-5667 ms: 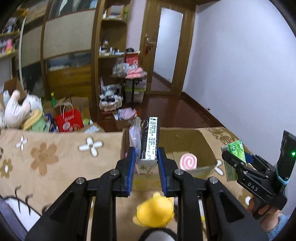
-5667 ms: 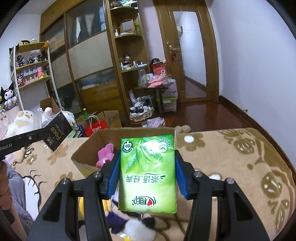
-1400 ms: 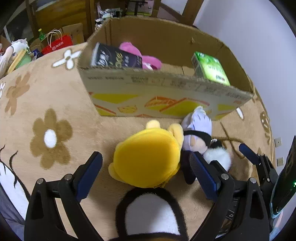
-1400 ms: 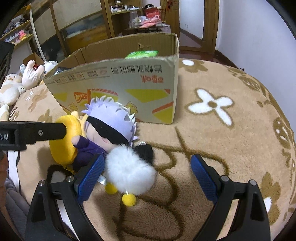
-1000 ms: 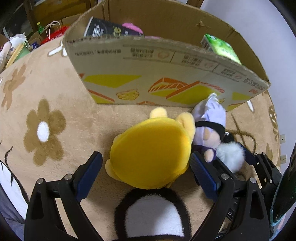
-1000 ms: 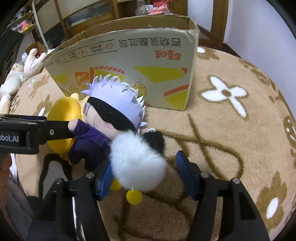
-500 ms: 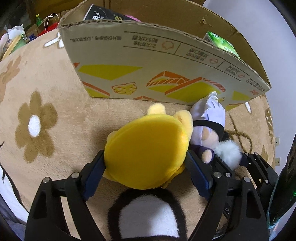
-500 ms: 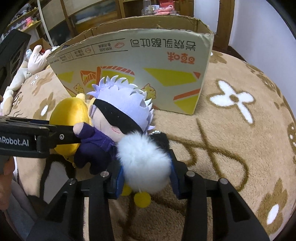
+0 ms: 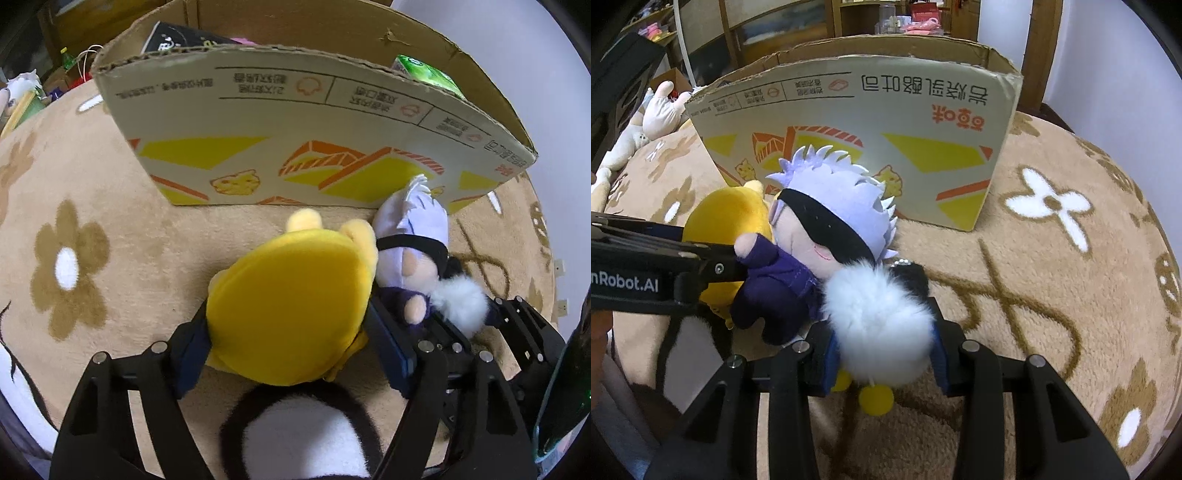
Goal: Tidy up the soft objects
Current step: 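Close the left gripper on the yellow plush while the right gripper grasps the doll's white pompom, then lift the yellow plush with the left gripper while the right gripper carries the pompom over the box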
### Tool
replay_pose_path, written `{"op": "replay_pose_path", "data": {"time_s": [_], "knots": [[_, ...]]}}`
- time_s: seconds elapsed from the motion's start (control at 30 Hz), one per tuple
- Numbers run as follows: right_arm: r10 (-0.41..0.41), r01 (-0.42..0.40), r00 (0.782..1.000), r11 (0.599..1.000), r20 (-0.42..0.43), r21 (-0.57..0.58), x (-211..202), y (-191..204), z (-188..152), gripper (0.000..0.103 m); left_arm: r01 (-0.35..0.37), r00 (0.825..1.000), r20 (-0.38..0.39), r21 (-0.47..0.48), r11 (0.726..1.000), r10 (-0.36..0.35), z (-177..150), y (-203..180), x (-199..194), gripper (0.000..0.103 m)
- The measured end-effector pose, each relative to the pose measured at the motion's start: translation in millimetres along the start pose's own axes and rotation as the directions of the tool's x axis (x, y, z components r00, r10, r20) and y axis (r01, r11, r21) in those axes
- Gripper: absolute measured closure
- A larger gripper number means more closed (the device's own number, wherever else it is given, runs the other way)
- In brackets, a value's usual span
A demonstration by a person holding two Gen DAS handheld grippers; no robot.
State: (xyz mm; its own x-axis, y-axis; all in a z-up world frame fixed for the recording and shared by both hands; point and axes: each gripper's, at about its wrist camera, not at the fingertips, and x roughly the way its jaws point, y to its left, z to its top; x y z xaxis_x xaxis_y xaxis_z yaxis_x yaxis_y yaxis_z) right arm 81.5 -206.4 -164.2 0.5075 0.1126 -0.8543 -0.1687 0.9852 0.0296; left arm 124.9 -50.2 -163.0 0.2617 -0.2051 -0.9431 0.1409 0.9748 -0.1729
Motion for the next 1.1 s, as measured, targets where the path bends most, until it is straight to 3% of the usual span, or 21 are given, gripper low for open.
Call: {"op": "replay_pose_path", "data": {"time_s": [0.5,0.8,0.93,1.1], "knots": [[0.017,-0.019,1.0,0.997,0.026,0.079,-24,-17,-8,0.061,-0.064,0.998,0.026,0.001,0.998,0.064,-22,-6,-24,0.034],[0.004,-0.015,0.994,0.995,0.108,0.103,-54,-19,-12,0.061,-0.089,0.99,0.113,-0.01,0.996,0.089,-37,-11,-60,0.034],[-0.007,-0.011,0.986,0.994,0.165,0.107,-71,-21,-11,0.061,-0.086,0.98,0.181,-0.019,0.996,0.088,-42,-9,-84,0.034],[-0.009,-0.02,0.973,0.992,0.229,0.123,-90,-23,-6,0.061,-0.097,0.948,0.305,-0.007,0.995,0.094,-40,-3,-117,0.034]]}}
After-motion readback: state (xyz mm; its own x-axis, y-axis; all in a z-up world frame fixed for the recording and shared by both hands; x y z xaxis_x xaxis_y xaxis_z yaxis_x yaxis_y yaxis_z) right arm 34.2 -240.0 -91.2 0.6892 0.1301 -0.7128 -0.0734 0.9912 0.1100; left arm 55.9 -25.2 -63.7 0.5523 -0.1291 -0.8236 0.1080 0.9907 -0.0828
